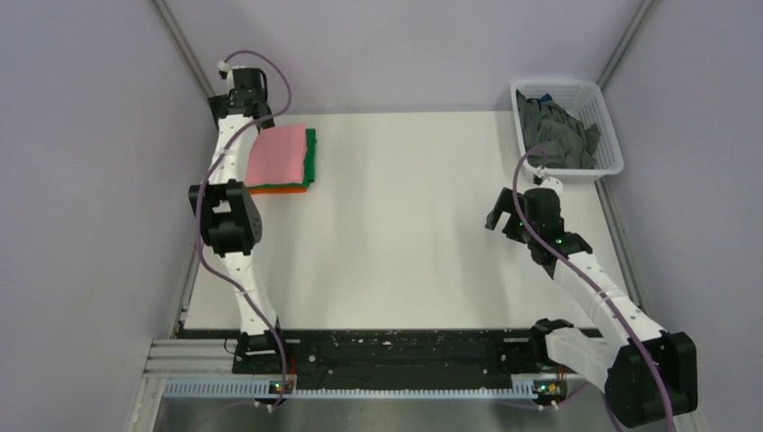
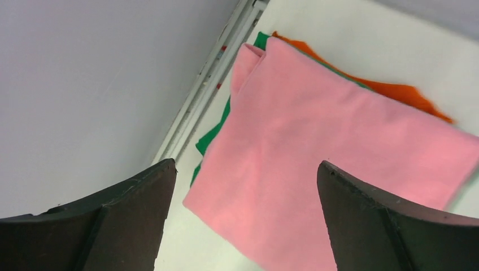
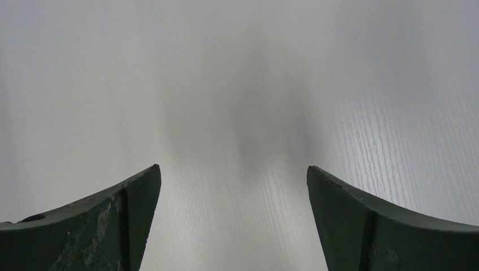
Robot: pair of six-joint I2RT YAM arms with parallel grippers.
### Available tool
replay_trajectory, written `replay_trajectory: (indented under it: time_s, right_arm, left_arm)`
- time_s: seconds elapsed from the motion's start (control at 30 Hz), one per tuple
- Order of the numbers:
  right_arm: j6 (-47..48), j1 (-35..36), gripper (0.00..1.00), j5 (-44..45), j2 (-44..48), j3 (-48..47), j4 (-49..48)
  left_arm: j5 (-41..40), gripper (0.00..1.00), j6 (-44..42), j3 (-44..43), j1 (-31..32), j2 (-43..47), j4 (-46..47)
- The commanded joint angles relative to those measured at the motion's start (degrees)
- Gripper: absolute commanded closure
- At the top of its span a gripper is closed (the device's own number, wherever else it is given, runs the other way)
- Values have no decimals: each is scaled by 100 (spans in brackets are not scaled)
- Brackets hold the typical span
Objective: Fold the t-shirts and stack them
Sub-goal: Reset both arms
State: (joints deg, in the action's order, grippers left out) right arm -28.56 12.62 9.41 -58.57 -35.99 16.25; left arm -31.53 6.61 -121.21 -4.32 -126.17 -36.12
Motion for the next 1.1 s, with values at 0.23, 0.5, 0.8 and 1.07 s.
replay_trajectory:
  time_s: [0.23,0.5,0.8,1.07]
  right_arm:
    - [-246,-36,1,-78,1368,126,754]
    - [-174,-24,1,-31,2283,409,1188]
    - [-435,-28,1,-77,2431,623,1015]
    - [-367,-23,1,9,2495,608,1018]
  left_arm:
    - [2512,1,2228,4262,866,4749,1503]
    - [2561,1,3162,8390,2527,7763,2187]
    - [1962,1,3383,9501,2948,8776,1730]
    - [1832,1,3229,9317,2954,8534,1439]
